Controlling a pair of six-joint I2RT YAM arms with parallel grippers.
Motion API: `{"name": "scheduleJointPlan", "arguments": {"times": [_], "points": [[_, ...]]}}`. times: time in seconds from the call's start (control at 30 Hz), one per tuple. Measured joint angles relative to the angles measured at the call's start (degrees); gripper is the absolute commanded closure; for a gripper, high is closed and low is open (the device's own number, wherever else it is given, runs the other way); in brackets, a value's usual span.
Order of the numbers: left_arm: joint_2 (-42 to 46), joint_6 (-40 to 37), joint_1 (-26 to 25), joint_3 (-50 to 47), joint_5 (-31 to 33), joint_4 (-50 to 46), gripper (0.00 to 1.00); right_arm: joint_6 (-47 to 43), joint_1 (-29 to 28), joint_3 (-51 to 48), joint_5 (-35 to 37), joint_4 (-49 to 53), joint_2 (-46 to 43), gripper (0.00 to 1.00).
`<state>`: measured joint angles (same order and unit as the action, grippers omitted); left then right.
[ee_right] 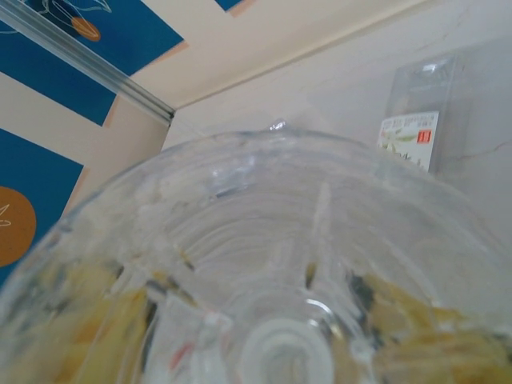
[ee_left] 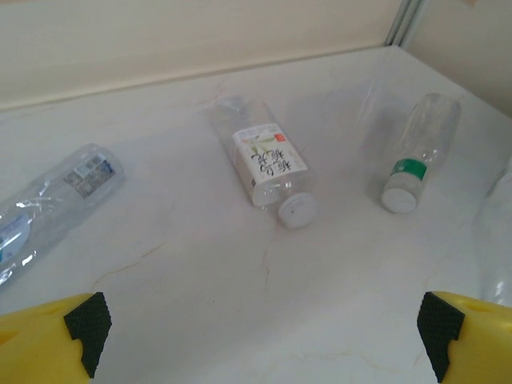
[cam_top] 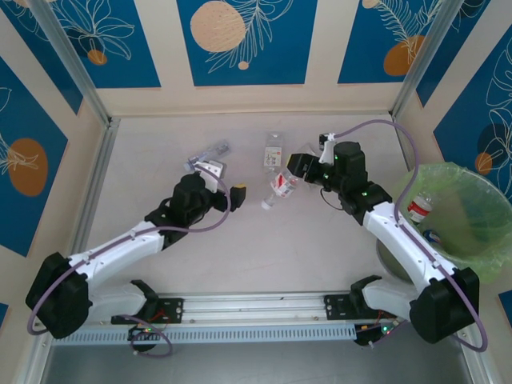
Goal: Put the plastic bottles in the bin
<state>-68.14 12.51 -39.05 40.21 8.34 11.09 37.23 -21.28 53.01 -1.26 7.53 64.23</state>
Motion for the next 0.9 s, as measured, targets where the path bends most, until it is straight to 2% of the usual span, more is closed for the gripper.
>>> {"name": "scheduleJointPlan", "arguments": {"times": [0.3, 0.57, 0.9], "points": [[-3.48, 0.66, 0.02, 2.47, -1.2, -0.15, 0.0, -5.27, 1.46, 2.29, 4.15, 3.65, -6.8, 0.47], [-7.65, -1.31, -0.37, 6.93, -14.99, -0.42, 0.0, -8.26, 6.14, 2.95, 6.38, 5.14, -13.6, 0.47], [-12.28, -2.56, -1.42, 11.28, -24.3, -0.42, 0.0, -10.34, 16.48, 4.68, 8.35, 5.46, -21.53, 0.47]]}}
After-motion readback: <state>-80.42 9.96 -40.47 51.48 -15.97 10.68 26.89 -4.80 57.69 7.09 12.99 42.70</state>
